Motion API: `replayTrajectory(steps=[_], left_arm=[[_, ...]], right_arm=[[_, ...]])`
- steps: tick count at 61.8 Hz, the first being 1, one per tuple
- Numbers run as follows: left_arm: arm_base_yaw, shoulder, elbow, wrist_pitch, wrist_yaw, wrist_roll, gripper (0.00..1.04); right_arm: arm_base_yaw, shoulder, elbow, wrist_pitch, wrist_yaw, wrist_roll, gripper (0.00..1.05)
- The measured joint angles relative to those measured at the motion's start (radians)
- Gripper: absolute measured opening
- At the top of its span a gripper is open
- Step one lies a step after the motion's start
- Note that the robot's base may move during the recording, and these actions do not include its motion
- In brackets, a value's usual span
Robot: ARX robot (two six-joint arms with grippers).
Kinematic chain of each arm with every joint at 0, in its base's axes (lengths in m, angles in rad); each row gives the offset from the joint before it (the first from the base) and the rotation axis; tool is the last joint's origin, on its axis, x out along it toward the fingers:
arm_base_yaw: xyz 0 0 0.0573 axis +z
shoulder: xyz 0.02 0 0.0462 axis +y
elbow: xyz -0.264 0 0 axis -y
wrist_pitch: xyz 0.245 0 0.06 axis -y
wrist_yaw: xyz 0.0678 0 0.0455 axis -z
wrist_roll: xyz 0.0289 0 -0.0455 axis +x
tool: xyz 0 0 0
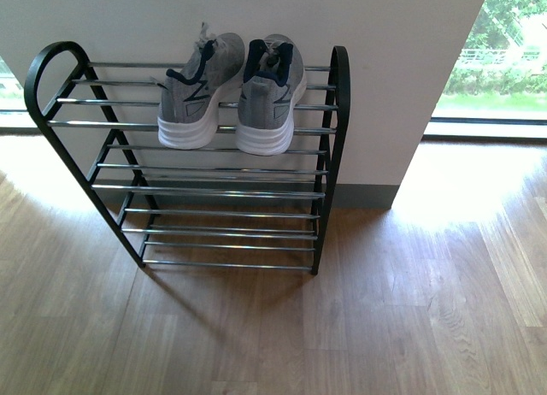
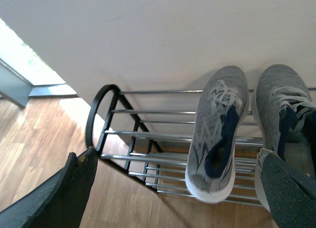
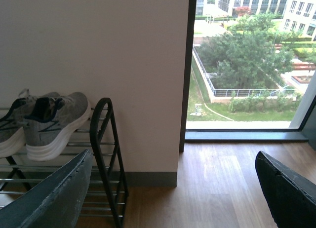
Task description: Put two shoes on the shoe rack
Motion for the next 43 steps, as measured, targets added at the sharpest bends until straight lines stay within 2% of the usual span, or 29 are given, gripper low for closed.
replayTrajectory(steps=[5, 12, 16, 23, 25, 28, 30, 35, 43], left_arm=[[-0.049, -0.187, -0.16, -0.04, -0.122, -0.083, 0.95], [-0.138, -0.459, -0.34, -0.192, -0.354, -0.278, 0.95], [-0.164, -0.53, -0.375, -0.274, -0.41, -0.379, 0.95], [-0.176, -0.566, -0.39, -0.3, -0.42, -0.48, 0.95], [-0.165, -0.576, -0.419, -0.227, -0.359, -0.441, 0.92], [-0.114, -0.631, -0.566, 0.103, -0.107, -0.299, 0.8], [-0.086, -0.665, -0.648, 0.255, -0.004, -0.218, 0.73], [-0.03, -0.743, -0.763, 0.432, 0.117, -0.083, 0.58], [0.054, -0.845, -0.858, 0.458, 0.195, -0.003, 0.37]], right_arm=[[0.0, 0.0, 0.0, 0.0, 0.0, 0.0, 0.96], [0.0, 0.0, 0.0, 0.0, 0.0, 0.0, 0.96], [0.0, 0.0, 0.0, 0.0, 0.0, 0.0, 0.96], [0.0, 0.0, 0.0, 0.0, 0.0, 0.0, 0.96], [0.0, 0.0, 0.0, 0.0, 0.0, 0.0, 0.96], [0.0, 0.0, 0.0, 0.0, 0.001, 0.0, 0.96], [0.0, 0.0, 0.0, 0.0, 0.0, 0.0, 0.96], [0.0, 0.0, 0.0, 0.0, 0.0, 0.0, 0.96], [0.0, 0.0, 0.0, 0.0, 0.0, 0.0, 0.96]])
